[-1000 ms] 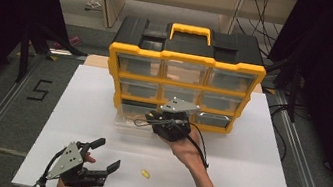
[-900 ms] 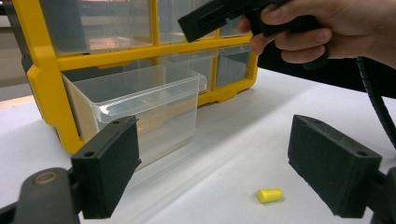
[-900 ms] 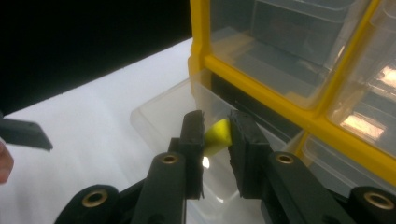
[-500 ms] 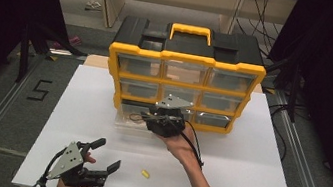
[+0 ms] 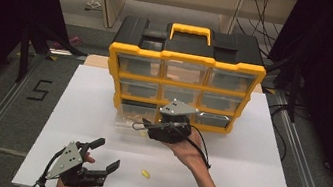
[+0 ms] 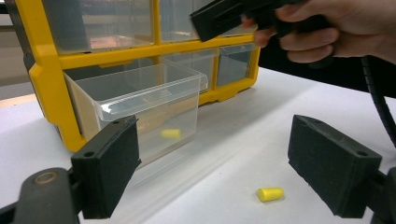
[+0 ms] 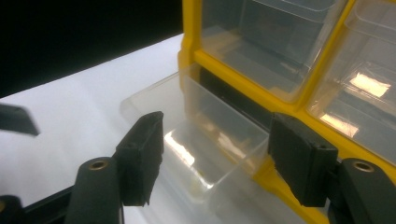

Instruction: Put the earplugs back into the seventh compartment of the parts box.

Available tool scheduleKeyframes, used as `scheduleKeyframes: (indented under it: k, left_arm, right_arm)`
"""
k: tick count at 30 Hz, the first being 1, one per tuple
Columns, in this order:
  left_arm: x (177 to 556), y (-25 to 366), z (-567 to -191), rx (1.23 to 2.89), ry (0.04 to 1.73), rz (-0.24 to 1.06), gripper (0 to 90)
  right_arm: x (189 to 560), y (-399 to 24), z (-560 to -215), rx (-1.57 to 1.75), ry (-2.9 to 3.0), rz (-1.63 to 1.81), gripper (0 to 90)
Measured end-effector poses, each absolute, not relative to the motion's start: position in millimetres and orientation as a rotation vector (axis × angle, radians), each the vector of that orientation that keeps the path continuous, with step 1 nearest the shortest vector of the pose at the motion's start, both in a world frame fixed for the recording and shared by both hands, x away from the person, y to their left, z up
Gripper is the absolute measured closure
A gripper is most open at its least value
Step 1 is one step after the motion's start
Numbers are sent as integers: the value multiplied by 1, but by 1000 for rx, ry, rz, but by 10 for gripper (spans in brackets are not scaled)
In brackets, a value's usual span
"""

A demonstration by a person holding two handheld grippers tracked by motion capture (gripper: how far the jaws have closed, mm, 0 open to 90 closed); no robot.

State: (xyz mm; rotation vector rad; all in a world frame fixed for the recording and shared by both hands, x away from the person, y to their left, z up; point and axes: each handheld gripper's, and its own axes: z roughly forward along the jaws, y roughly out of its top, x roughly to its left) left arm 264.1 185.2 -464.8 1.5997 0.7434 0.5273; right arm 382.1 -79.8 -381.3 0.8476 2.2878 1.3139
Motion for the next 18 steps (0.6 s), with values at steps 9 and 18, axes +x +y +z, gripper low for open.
scheduleKeyframes:
  k: [9, 18]
  left_arm:
    - [263, 185, -465, 1594, 744, 530, 167]
    - [263, 184, -465, 1598, 741, 527, 166]
  right_arm:
    - [355, -91, -375, 792, 2297, 1367, 333]
    - [334, -98, -374, 743, 2292, 1370, 312]
